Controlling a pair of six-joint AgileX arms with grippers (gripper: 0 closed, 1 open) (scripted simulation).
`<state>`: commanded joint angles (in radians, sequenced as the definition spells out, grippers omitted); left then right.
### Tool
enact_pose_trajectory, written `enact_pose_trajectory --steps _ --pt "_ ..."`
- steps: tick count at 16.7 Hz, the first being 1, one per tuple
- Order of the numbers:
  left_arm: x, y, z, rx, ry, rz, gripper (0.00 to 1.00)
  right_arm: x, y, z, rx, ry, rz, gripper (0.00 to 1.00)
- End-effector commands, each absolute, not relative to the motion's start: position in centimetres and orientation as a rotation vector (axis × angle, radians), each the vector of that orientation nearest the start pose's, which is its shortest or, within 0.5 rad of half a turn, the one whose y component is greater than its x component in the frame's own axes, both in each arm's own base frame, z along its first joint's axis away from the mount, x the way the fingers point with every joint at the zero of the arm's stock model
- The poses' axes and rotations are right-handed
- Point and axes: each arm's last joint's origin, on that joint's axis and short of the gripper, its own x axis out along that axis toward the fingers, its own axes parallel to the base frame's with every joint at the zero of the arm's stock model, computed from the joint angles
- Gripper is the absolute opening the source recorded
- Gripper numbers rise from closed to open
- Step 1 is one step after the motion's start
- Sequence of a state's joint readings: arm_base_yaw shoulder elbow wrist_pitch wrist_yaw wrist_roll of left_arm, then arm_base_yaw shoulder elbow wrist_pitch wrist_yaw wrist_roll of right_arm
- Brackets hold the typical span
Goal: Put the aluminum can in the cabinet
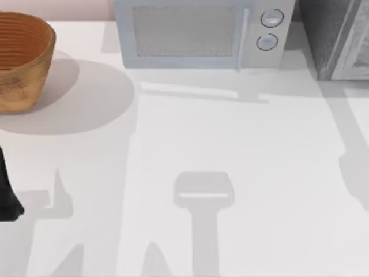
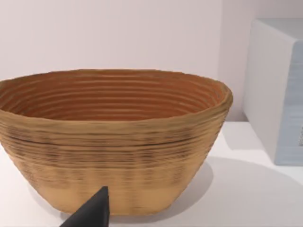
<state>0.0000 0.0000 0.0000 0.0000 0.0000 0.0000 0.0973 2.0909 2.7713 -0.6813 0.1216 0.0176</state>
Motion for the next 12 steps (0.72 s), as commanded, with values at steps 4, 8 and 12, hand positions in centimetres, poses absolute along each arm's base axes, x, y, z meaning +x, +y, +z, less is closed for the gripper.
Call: enact_pose_trajectory --steps 4,8,12 --pt "10.57 -0.12 16.00 0.000 0.000 0.000 1.00 40.58 4.50 53.04 0.004 0.000 0.000 0.83" --pt "10.57 -0.12 16.00 0.000 0.000 0.000 1.00 40.58 4.50 53.04 0.004 0.000 0.000 1.00" --pt "10.57 -0.12 16.00 0.000 0.000 0.000 1.00 40.58 4.50 53.04 0.004 0.000 0.000 1.00"
